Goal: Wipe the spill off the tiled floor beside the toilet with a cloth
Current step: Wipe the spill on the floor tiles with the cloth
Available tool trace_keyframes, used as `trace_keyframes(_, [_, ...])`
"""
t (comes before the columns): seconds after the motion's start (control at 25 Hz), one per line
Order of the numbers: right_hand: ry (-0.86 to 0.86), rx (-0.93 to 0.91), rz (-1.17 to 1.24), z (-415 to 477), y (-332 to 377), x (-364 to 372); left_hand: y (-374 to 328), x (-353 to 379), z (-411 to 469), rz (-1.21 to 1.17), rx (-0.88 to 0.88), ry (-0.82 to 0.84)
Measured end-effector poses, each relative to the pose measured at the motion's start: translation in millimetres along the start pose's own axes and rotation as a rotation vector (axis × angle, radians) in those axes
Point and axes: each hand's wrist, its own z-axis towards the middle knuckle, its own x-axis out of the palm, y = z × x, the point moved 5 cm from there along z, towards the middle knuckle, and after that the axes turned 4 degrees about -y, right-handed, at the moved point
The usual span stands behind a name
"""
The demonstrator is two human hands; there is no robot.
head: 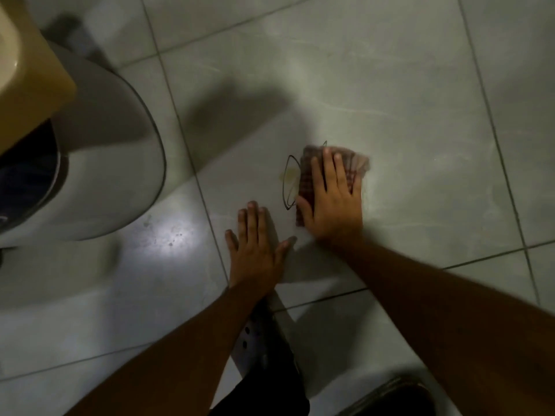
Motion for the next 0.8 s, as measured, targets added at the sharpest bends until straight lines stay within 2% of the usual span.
trace_keyframes(0.12, [-0.049, -0.018, -0.026, 68.4, -4.0, -5.7, -0.8, 0.6, 0.0, 0.032, -0.017, 0.001])
trace_keyframes(0.2, [-0.029, -0.036, -0.038, 60.9, -7.0, -2.9, -0.3, -0.7, -0.1, 0.041, -0.014, 0.020])
trace_keyframes(0.44, [0.073, -0.172, -0.058, -117.1, -4.1, 27.4, 0.0, -2.3, -1.6, 0.019, 0.015, 0.003])
trace_keyframes(0.52, [0.097, -0.185, -0.036, -134.7, 5.2, 34.2, 1.7, -2.6, -1.6, -0.005, 0.027, -0.030])
trace_keyframes(0.72, [0.034, -0.283, -0.045, -16.8, 53.3, 33.2, 5.4, -5.6, 0.2, -0.183, 0.013, -0.072])
trace_keyframes(0.8, [0.016, -0.273, -0.044, -6.6, 57.3, 31.7, 6.5, -7.2, 0.4, -0.207, 0.007, -0.067])
